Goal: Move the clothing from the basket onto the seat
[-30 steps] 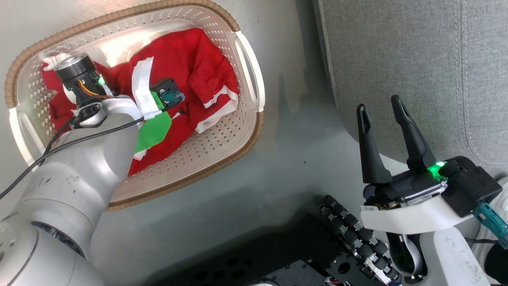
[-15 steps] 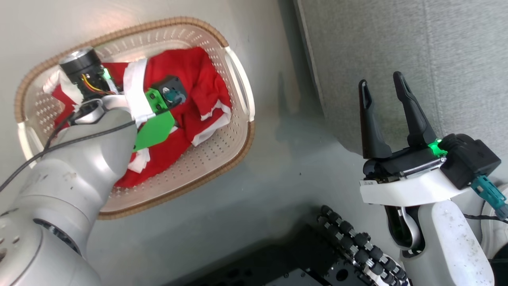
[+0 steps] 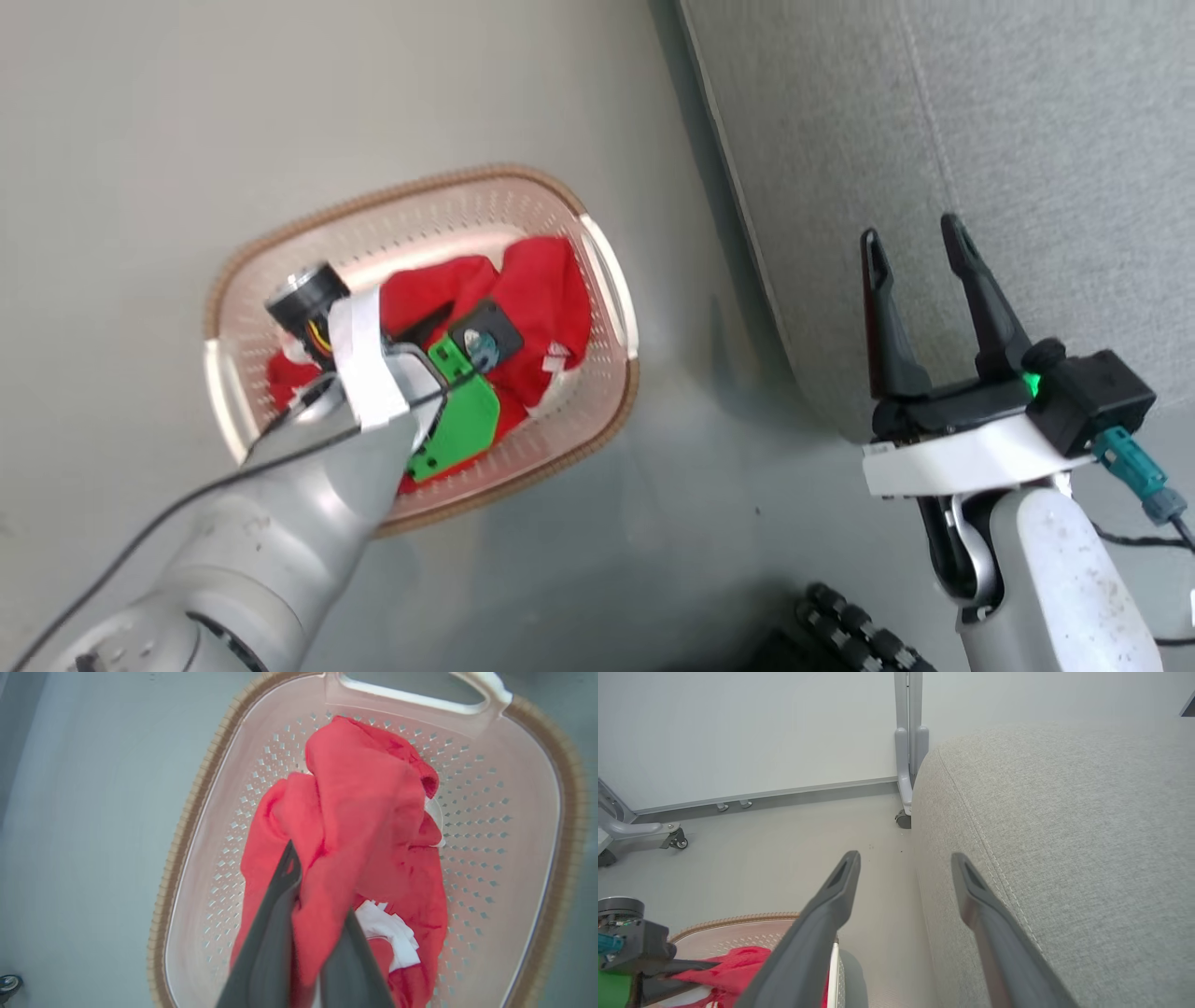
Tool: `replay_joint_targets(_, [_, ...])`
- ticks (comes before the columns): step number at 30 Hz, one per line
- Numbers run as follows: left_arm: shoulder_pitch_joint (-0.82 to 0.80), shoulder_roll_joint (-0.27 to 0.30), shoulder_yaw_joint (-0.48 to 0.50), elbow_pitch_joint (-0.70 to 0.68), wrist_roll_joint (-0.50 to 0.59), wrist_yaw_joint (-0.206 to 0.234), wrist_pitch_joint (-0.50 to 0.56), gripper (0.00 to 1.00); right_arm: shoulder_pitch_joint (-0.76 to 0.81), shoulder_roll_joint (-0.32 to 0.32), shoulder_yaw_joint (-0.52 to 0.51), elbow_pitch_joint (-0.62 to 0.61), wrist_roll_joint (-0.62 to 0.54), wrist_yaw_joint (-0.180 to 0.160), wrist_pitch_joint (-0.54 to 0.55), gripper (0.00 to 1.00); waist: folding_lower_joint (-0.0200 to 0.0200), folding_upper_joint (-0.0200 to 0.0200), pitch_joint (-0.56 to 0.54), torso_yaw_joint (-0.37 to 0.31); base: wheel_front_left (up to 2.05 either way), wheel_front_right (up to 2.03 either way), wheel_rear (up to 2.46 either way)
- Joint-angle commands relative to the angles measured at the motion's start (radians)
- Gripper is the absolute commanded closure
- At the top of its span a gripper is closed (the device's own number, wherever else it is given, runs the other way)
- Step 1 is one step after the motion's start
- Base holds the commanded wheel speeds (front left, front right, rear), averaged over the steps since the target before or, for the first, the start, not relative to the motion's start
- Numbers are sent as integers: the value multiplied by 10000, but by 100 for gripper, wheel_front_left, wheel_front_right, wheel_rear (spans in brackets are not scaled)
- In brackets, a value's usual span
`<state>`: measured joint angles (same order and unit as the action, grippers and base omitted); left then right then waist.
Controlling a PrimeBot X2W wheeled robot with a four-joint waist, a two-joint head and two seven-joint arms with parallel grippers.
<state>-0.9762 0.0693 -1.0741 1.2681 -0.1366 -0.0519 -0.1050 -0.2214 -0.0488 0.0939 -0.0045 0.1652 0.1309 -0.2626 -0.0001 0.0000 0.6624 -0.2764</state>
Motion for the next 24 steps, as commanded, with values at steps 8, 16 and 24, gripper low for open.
replay_joint_targets(8, [1157,-171,921,-443,-1269,586,-1326,100,919,-31,-161,318,-212,-3,-35,0,1,0,-3683,1513,0,0,0])
replay_joint_targets(16, [2037,-25,1727,-2025,-1996,1025,-1609,100,1655,-30,-202,472,-197,-3,-35,0,1,0,-5196,1795,0,0,0])
replay_joint_targets(24, [3306,796,3219,-5607,-2242,1678,-1607,100,2235,-28,-70,391,-102,-3,-35,0,1,0,-6149,1955,0,0,0])
